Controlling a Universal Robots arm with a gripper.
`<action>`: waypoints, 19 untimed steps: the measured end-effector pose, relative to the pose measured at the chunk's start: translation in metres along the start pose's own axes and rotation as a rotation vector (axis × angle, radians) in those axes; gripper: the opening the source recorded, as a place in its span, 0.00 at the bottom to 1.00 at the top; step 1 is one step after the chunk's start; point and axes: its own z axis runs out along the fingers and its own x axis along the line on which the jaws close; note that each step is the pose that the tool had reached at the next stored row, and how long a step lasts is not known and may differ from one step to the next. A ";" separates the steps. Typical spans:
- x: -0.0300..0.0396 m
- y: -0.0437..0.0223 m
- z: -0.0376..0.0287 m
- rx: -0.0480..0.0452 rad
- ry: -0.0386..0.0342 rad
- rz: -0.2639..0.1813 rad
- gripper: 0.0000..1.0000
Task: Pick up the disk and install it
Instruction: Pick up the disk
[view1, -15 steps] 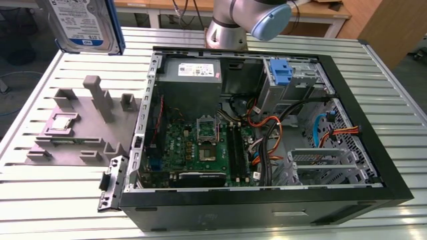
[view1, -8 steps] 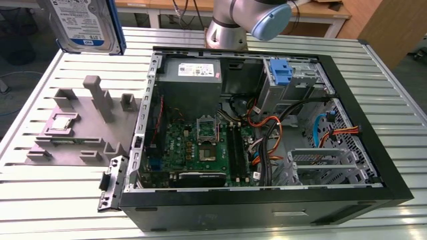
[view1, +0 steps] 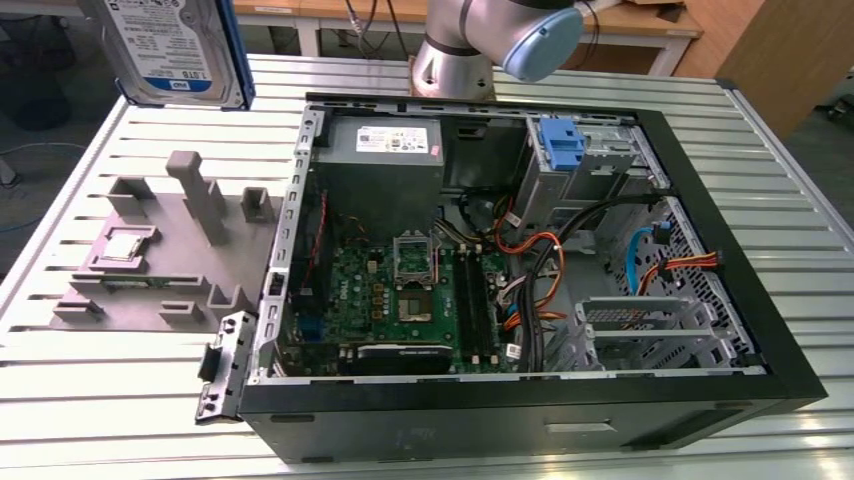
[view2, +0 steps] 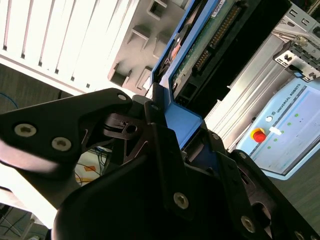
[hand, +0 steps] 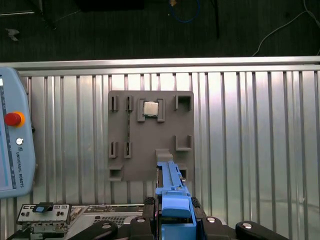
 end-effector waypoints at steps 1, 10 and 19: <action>0.0000 -0.0003 0.0000 0.0000 0.0000 0.000 0.37; -0.0001 -0.0032 0.0000 0.0000 0.0000 0.000 0.37; -0.0003 -0.0061 -0.0001 0.0000 0.0001 0.000 0.37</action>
